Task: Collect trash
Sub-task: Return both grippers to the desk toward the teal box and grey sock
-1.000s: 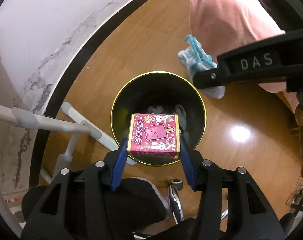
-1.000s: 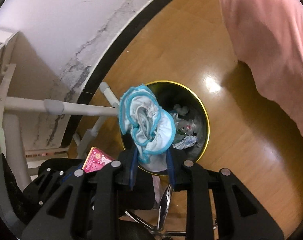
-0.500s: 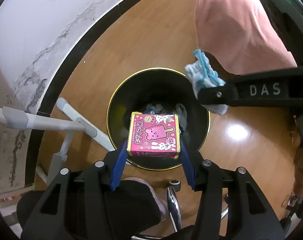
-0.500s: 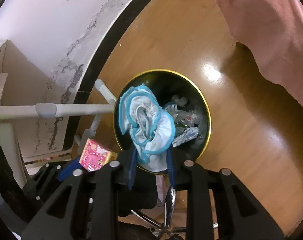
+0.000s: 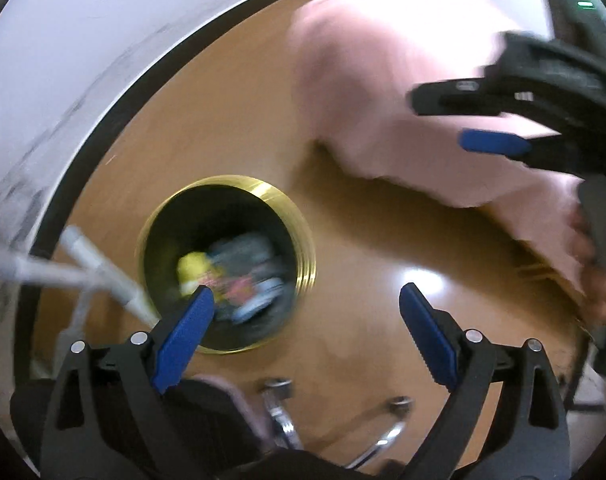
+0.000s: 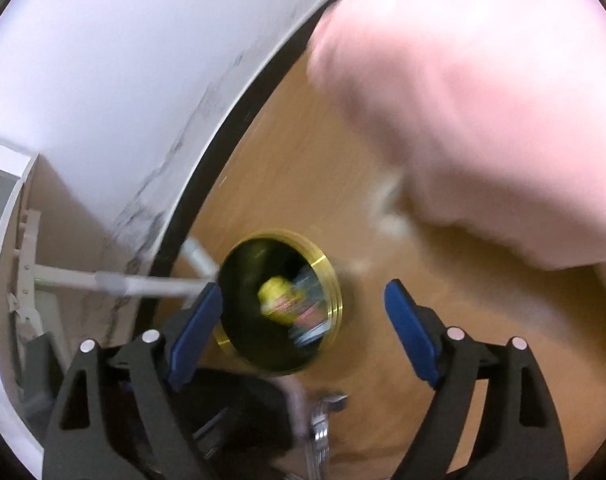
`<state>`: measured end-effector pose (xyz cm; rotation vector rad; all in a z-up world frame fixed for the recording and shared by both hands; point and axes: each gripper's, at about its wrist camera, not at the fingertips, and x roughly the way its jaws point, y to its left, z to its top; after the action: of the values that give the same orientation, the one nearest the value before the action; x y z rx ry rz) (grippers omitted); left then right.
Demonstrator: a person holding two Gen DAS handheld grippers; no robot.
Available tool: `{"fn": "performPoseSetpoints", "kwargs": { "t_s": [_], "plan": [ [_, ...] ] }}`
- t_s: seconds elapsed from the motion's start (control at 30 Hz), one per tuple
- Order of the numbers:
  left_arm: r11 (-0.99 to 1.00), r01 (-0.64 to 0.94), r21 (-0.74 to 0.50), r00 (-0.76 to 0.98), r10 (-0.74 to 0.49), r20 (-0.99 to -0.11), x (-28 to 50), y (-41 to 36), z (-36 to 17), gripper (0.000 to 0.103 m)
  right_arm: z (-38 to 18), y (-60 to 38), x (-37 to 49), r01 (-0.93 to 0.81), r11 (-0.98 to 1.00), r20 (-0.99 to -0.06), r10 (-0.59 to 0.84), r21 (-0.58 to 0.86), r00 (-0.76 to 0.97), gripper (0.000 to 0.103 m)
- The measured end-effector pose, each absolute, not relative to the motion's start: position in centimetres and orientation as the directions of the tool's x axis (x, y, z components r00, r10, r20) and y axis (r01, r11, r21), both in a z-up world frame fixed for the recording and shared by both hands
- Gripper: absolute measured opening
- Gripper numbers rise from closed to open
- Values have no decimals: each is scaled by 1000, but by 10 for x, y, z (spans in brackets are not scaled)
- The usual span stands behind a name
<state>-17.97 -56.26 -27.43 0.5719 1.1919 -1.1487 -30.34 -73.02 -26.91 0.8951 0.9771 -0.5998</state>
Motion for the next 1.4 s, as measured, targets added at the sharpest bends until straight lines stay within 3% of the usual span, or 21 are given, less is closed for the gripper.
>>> {"fn": "performPoseSetpoints", "kwargs": {
  "t_s": [0.1, 0.23, 0.4, 0.53, 0.63, 0.77, 0.83, 1.03, 1.4],
  "plan": [
    [226, 931, -289, -134, -522, -842, -228, -555, -211, 91, -210, -731, -357, 829, 501, -866, -268, 250, 423, 94],
    [76, 956, -284, -155, -691, -706, -252, -511, -116, 91, -143, -717, -402, 875, 469, -792, -489, 116, 367, 96],
    [251, 946, -207, 86, -806, -586, -196, -396, -34, 93, -102, -675, -381, 832, 548, -732, -534, 81, 423, 96],
    [573, 814, -90, 431, -701, -568, -122, -281, -8, 94, -92, -635, -306, 711, 694, -728, -432, 108, 532, 96],
    [793, 608, 38, 663, -481, -573, -62, -170, -7, 94, -83, -590, -233, 576, 811, -720, -336, 107, 608, 96],
    [903, 370, 218, 773, -169, -611, -9, -72, -34, 93, -65, -511, -152, 356, 929, -687, -193, 102, 700, 96],
    [918, 326, 225, 744, -102, -661, 15, -39, -53, 93, -59, -469, -118, 239, 964, -678, -101, 113, 728, 96],
    [901, 395, 178, 639, -130, -758, 60, -5, -91, 93, -55, -389, -72, 58, 997, -691, -6, 52, 723, 96],
    [800, 575, 171, 572, -244, -783, 70, -14, -97, 94, -71, -382, -69, 82, 996, -748, -22, 43, 664, 96]
  ]
}}
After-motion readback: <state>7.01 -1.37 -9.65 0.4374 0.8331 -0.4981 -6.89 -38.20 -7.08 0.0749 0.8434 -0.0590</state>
